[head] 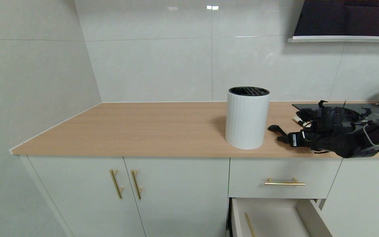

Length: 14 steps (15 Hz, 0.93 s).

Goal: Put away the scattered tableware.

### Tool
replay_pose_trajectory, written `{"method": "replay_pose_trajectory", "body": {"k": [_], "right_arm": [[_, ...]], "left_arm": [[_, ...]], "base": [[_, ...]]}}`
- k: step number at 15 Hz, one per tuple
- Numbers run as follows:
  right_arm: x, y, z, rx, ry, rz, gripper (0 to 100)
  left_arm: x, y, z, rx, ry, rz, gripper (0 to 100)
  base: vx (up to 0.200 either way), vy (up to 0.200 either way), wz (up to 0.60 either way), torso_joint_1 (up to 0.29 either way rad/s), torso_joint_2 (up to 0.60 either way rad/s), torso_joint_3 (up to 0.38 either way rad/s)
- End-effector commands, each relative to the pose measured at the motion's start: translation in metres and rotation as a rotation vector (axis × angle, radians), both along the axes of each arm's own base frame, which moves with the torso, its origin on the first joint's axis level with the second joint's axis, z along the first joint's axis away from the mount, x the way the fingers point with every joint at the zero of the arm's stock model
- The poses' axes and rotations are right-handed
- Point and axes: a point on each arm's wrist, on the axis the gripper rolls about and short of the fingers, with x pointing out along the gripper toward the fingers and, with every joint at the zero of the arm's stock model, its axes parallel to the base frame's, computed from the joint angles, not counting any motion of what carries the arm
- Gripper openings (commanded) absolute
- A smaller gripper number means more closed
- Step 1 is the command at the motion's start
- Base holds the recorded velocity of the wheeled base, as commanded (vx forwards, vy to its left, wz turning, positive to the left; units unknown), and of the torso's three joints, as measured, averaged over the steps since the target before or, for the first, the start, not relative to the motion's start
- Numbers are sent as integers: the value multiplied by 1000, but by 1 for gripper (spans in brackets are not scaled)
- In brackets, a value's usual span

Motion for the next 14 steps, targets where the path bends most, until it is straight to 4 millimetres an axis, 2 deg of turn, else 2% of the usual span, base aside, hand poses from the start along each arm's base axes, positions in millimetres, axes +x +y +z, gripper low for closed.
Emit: {"method": "replay_pose_trajectory", "body": {"k": [1, 3, 4, 10, 11, 14], "right_arm": [[4, 0, -7, -2, 10, 1, 100], [6, 0, -7, 0, 7, 0, 100], [6, 0, -8, -1, 9, 0, 0], [5, 3, -7, -2, 9, -1, 0], [-2, 6, -2, 7, 12, -11, 0], [-41, 15, 27, 89, 14, -47, 0]], "left_arm": [[0, 0, 0, 0, -1, 0, 100], [0, 0, 0, 0, -1, 0, 100], [0, 0, 0, 0, -1, 0, 100], [0, 0, 0, 0, -1, 0, 100], [0, 0, 0, 0, -1, 0, 100], [0, 0, 0, 0, -1, 0, 100]], "base": [[0, 0, 0, 0, 0, 0], [0, 0, 0, 0, 0, 0], [0, 0, 0, 0, 0, 0], [0, 0, 0, 0, 0, 0], [0, 0, 0, 0, 0, 0], [0, 0, 0, 0, 0, 0]]}}
